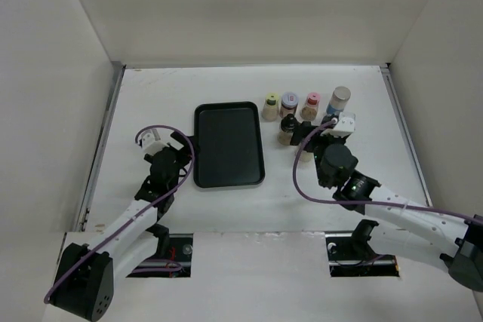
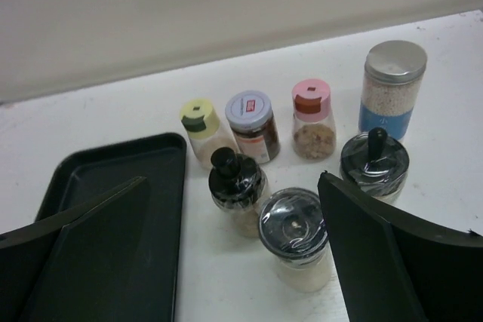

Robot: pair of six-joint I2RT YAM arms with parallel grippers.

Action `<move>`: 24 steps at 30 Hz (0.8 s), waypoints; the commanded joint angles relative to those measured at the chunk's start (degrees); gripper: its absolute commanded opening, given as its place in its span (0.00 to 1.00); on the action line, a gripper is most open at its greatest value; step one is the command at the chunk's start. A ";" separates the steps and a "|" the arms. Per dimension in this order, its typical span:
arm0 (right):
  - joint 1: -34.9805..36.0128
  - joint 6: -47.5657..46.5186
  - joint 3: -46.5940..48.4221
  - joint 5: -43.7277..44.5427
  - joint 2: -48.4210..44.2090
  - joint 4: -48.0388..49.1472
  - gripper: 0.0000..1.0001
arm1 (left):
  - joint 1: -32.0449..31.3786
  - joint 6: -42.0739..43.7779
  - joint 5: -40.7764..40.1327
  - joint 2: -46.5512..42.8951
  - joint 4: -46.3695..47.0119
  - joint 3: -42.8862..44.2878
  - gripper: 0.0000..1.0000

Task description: Organize the condiment bottles

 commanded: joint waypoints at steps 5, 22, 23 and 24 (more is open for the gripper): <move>0.82 -1.66 3.13 -1.31 1.89 0.33 1.00 | 0.68 -0.59 -0.57 -4.10 3.52 -0.79 1.00; -5.94 6.50 5.50 -3.15 8.65 -14.86 0.20 | -0.38 1.08 -0.30 -0.58 6.51 -0.44 1.00; -6.47 7.73 5.33 -4.29 9.27 -15.31 0.30 | -0.73 1.17 -0.65 -0.58 7.03 -0.53 1.00; -7.34 8.62 4.98 -5.69 9.71 -15.22 0.44 | -0.99 1.26 -0.74 -0.15 7.65 -0.71 1.00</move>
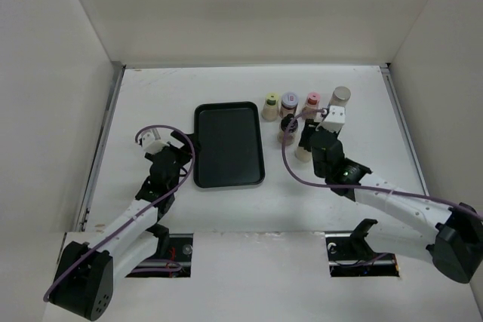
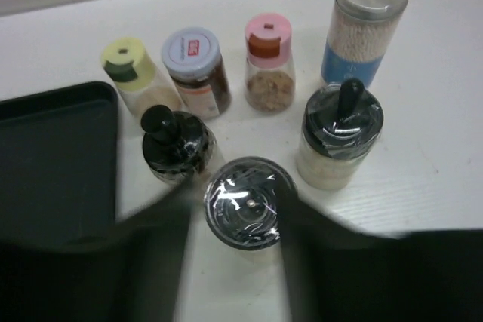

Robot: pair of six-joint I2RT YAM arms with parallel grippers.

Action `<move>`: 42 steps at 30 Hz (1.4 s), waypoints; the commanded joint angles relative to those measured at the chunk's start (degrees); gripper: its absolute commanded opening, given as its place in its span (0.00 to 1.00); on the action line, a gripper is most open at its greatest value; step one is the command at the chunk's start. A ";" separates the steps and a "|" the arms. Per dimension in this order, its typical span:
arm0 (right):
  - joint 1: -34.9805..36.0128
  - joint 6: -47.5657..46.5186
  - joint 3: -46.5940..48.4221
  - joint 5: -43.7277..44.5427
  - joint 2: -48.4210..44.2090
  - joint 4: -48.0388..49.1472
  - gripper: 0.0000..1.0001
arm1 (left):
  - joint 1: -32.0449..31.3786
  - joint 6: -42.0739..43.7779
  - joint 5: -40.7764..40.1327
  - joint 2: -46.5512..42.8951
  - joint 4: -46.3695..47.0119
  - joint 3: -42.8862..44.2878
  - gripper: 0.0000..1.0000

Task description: Organize the condiment bottles

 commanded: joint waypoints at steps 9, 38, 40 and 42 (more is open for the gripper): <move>-9.49 4.85 -0.41 -14.67 4.50 0.47 1.00 | -0.89 1.00 0.17 0.25 5.80 -1.13 1.00; 1.92 2.65 7.14 -7.11 4.33 -2.69 0.50 | 0.43 0.56 0.89 -1.95 6.59 -2.27 0.75; 3.77 2.74 10.39 -9.75 6.78 -2.26 0.50 | 0.87 0.39 0.62 -1.68 5.99 -2.27 0.75; 4.83 2.74 14.60 -13.00 12.04 0.11 0.50 | 1.66 -0.40 0.44 -3.08 5.02 -2.62 0.76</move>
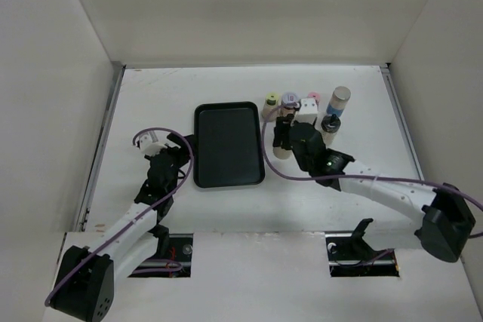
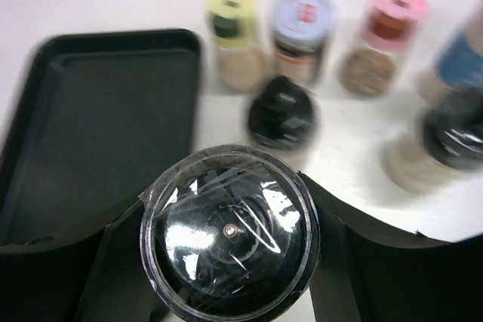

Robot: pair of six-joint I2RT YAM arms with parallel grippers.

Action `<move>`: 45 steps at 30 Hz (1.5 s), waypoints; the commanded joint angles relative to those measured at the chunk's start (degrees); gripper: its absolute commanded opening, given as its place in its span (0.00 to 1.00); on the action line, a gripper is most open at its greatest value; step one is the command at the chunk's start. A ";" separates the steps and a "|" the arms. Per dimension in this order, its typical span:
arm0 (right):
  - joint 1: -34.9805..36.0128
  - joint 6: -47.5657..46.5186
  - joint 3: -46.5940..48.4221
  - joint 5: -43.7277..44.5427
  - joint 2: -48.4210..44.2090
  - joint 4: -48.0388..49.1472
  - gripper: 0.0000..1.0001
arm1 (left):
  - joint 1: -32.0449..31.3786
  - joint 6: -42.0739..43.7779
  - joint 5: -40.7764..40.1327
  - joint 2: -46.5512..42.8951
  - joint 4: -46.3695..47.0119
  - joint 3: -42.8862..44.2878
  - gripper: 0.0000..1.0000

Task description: Organize the condiment bottles

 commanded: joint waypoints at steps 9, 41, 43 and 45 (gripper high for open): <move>3.73 -2.91 34.05 -11.59 36.40 15.03 0.49 | 7.75 -5.63 0.09 -7.01 -2.53 -3.53 0.82; 4.61 -4.93 53.29 -11.77 49.13 19.31 1.00 | 7.84 -5.37 1.86 -9.03 -1.83 -4.15 0.83; 4.26 -5.29 44.84 -11.77 41.47 23.02 0.98 | 8.02 -5.55 2.55 -8.41 -1.83 -3.97 0.83; 3.12 -5.38 36.93 -11.59 34.79 24.08 0.91 | 7.76 -5.37 2.39 -8.32 -1.74 -3.80 0.83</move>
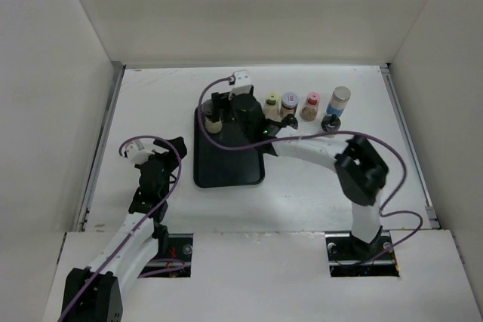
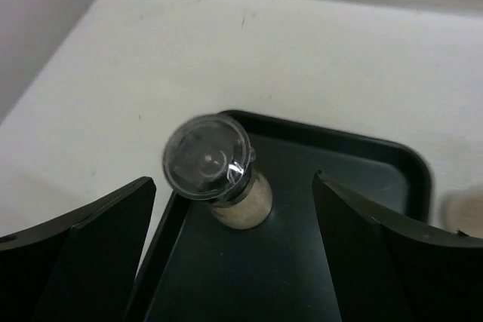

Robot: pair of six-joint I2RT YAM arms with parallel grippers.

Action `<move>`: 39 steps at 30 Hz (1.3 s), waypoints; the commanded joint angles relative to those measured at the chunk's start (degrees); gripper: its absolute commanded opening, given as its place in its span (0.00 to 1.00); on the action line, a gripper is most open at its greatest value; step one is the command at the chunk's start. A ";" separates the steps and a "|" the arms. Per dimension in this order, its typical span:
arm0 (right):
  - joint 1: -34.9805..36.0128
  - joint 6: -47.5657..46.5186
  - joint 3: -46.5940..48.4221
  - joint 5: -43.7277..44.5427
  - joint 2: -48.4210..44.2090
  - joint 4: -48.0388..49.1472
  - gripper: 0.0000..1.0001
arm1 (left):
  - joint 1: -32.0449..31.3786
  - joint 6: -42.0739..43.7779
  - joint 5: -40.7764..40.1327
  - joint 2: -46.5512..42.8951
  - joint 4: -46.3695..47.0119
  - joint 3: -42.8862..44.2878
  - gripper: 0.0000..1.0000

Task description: Organize the condiment bottles

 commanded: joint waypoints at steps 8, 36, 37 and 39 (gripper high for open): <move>-6.49 0.40 -25.75 6.51 -26.50 7.72 0.61 | -0.44 0.16 0.70 0.40 3.18 0.14 0.83; -15.10 5.84 -32.81 11.35 -19.14 3.24 0.92 | -1.06 0.42 1.58 3.39 4.85 0.40 0.84; -15.19 6.37 -32.45 11.17 -18.70 2.54 0.91 | -0.97 0.51 1.67 3.13 4.85 0.40 0.83; -15.19 7.33 -32.45 11.00 -18.52 1.83 0.81 | -1.41 0.60 1.05 3.04 5.03 0.49 0.83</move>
